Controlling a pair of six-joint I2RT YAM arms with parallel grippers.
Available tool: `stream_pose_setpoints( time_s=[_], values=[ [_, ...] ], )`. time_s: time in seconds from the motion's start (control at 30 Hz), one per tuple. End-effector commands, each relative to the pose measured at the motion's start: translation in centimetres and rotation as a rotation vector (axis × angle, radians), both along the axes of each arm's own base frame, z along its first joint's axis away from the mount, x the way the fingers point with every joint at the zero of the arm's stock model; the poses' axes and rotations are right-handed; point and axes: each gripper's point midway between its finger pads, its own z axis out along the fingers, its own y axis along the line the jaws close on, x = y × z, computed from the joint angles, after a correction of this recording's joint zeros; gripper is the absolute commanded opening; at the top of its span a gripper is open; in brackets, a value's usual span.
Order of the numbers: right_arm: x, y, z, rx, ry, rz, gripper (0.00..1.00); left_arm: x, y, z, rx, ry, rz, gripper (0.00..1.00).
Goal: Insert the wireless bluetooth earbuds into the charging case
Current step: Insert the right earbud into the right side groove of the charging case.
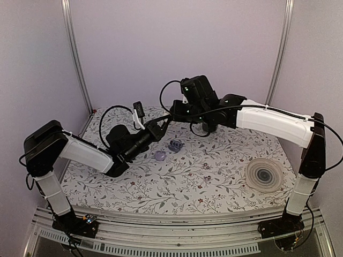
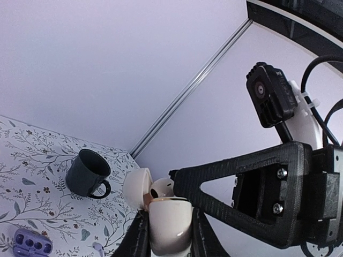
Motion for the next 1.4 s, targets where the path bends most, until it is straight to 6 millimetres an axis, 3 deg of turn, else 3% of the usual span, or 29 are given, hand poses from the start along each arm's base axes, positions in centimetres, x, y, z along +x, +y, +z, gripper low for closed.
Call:
stream_pose_setpoints(
  time_s=[0.0, 0.7, 1.0, 1.37],
  values=[
    [-1.2, 0.1, 2.4, 0.035, -0.009, 0.039, 0.30, 0.2, 0.7, 2.6, -0.066, -0.090, 0.006, 0.00],
    [-2.4, -0.7, 4.2, 0.064, -0.014, 0.071, 0.31, -0.9, 2.0, 4.9, -0.096, -0.252, 0.023, 0.00],
    [-3.3, -0.2, 5.4, 0.100, -0.016, 0.130, 0.31, -1.0, 2.3, 5.1, -0.093, -0.292, 0.043, 0.00],
    [-3.8, -0.9, 6.4, 0.101, -0.025, 0.133, 0.31, -1.2, 3.3, 5.6, -0.102, -0.335, 0.084, 0.00]
  ],
)
